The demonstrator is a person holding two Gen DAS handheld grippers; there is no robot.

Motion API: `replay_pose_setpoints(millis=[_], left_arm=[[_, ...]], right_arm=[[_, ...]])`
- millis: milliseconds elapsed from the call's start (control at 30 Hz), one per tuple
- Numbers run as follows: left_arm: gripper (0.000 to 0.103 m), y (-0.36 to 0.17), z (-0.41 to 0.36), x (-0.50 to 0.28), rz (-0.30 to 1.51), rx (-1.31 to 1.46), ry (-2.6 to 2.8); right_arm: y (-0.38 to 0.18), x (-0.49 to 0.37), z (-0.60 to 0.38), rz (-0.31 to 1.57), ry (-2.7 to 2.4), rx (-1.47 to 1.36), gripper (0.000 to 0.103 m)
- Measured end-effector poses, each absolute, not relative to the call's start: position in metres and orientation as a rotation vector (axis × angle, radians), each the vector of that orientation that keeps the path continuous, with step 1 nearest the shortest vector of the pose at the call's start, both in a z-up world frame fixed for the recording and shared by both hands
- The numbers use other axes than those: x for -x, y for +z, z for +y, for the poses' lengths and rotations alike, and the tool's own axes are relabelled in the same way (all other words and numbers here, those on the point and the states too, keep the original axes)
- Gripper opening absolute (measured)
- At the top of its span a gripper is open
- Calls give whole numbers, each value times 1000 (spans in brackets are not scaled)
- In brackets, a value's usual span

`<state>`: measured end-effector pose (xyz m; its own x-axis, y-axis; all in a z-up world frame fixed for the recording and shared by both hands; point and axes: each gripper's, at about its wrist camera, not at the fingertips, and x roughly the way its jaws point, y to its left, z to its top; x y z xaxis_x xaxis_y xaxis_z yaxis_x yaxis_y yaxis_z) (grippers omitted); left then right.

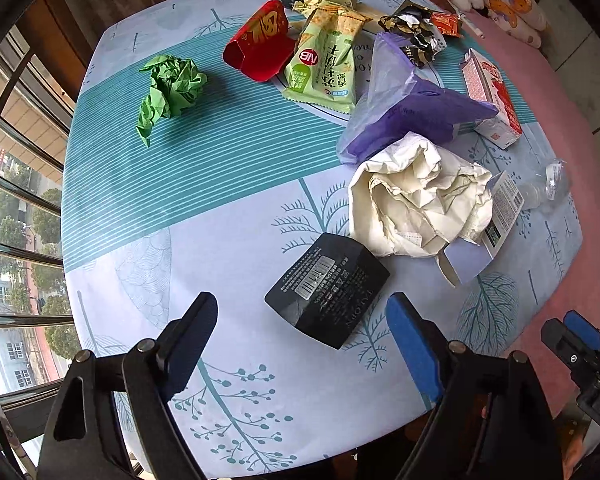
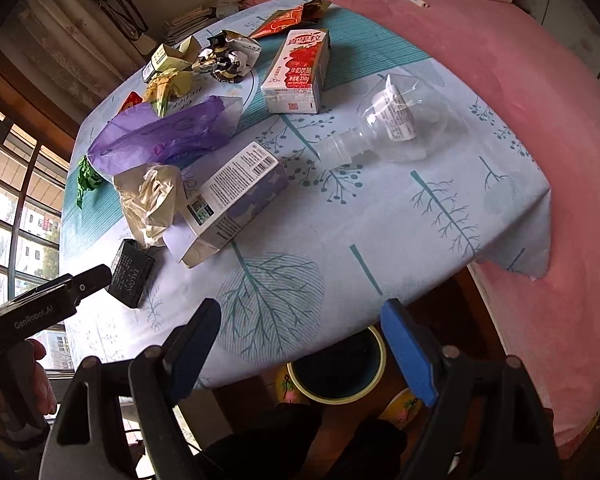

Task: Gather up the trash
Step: 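Grasp the black pouch with the left tool while the right tool grasps the white carton box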

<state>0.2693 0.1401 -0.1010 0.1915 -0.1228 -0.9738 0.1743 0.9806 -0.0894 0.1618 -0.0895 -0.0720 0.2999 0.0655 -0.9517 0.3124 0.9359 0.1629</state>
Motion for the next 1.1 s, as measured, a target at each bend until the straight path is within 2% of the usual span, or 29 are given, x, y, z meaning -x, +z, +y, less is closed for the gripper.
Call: replay_pose_setpoints(millis=[167,367,533,633,900,1100], left_arm=[[73,-127,132,-279,1441,-101,-252],[65,-134,121,-279,1421,-174,-257],[53,-132,111,-280,1403,-196,-300],[40,-131,111,-278,1398,-179,-312],[35,-105,115,-265,1312,-148,-356],[35,-85,124,-265,1263,-149,-340]], right_arm=[[-78,-165,-88,1273,-191,-408,83],[-74,-176,-86,1240,-209,-457,83],[-77,-193,-93,1229,-213,-568,83],[-82,-207,-97,1237,-218,-631,83],[-103,-252,-97,1298,-268,-714,77],[-124,-270,-88,1365,-264,-740,65]])
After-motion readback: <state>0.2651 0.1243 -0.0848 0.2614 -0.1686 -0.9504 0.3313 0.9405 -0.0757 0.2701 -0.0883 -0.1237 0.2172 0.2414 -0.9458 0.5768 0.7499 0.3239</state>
